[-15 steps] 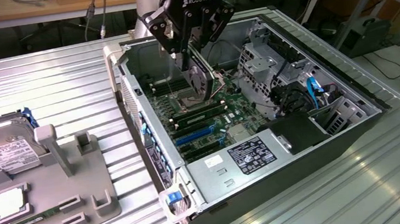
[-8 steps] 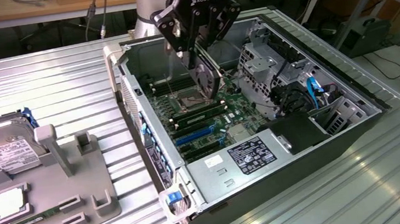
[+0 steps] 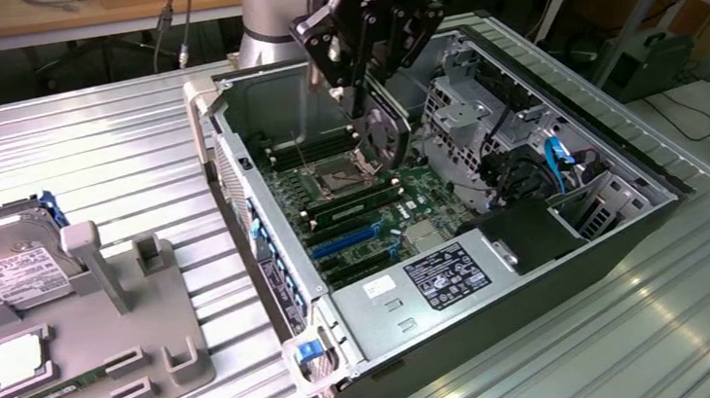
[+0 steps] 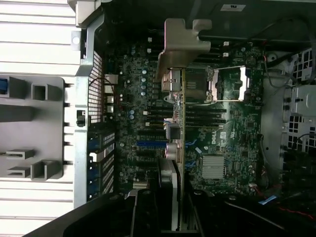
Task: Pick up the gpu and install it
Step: 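Pick up the gpu and move the gpu toward the slot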
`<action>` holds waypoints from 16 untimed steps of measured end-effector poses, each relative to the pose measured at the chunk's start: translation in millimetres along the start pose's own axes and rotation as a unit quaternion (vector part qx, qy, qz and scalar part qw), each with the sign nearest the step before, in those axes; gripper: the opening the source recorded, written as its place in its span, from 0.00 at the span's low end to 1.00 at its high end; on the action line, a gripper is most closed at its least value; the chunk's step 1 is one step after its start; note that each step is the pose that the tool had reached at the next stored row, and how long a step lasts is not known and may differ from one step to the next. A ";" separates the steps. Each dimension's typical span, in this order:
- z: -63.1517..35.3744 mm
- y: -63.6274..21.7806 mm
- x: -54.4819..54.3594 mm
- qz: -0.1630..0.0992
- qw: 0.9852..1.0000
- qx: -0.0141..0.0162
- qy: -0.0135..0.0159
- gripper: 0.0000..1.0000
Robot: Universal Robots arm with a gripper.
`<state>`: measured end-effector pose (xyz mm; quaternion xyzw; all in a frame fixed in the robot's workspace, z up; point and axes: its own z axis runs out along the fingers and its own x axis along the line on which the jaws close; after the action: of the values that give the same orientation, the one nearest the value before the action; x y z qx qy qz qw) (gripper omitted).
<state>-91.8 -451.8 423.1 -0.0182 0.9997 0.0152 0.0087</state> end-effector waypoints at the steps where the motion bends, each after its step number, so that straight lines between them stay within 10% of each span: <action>1: 0.1 -0.1 -2.5 0.000 1.000 0.000 0.000 0.28; 16: 1.3 0.2 -38.7 0.017 1.000 0.001 -0.001 0.28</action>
<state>-53.1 -450.1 422.5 -0.0012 0.9998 0.0146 0.0095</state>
